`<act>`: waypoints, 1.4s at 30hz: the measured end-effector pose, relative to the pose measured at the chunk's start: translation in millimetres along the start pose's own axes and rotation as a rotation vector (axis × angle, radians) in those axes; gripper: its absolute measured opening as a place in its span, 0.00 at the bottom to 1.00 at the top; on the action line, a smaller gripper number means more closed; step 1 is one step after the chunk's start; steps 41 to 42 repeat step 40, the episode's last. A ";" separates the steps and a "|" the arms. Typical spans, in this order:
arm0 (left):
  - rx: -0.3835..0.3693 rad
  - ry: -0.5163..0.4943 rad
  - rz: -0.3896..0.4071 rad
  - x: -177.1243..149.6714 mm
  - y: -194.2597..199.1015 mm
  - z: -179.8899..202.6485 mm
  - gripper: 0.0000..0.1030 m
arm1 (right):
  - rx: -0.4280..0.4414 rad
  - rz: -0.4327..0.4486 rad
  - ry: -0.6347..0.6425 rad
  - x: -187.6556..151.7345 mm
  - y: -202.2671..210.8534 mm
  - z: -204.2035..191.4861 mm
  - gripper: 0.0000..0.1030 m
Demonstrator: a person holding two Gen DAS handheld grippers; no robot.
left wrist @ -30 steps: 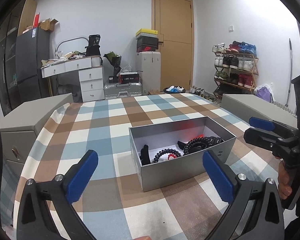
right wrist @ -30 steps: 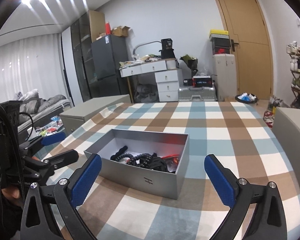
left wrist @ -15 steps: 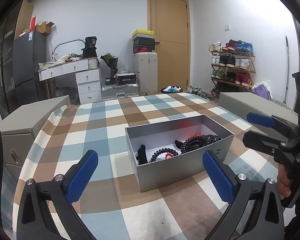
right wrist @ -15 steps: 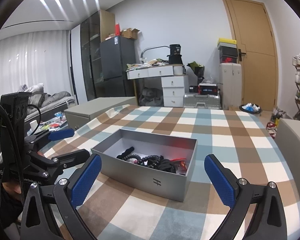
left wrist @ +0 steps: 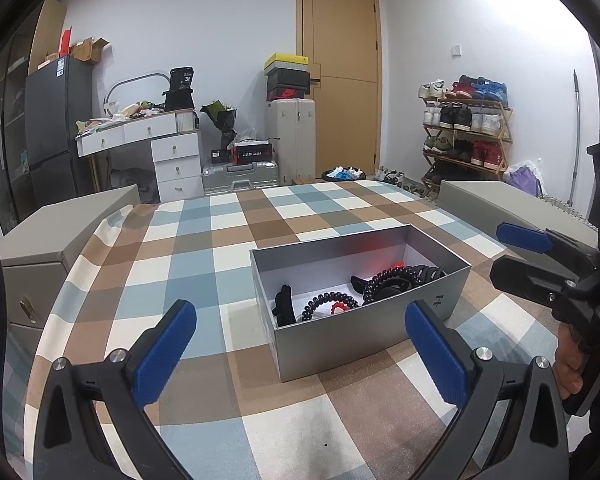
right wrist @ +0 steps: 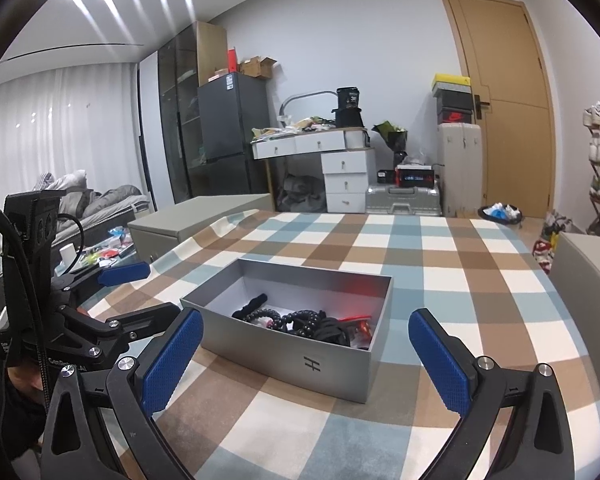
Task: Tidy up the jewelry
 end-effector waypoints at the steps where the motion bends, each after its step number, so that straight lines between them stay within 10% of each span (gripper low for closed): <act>1: 0.000 0.000 0.000 -0.1 0.0 0.0 0.99 | 0.000 0.000 0.000 0.0 -0.2 0.1 1.00; 42: 0.004 0.006 0.009 -0.4 1.1 1.2 0.99 | 0.000 -0.004 -0.004 -0.6 0.0 0.8 1.00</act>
Point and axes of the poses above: each gripper's, at about its wrist camera, not at the fingertips, and y roughly against the way its jaws point, z to its right, x to its top, the point moved 6 cm from there along -y, roughly the way its jaws point, and after that the axes turned 6 degrees about -x, right-handed, at the moved point
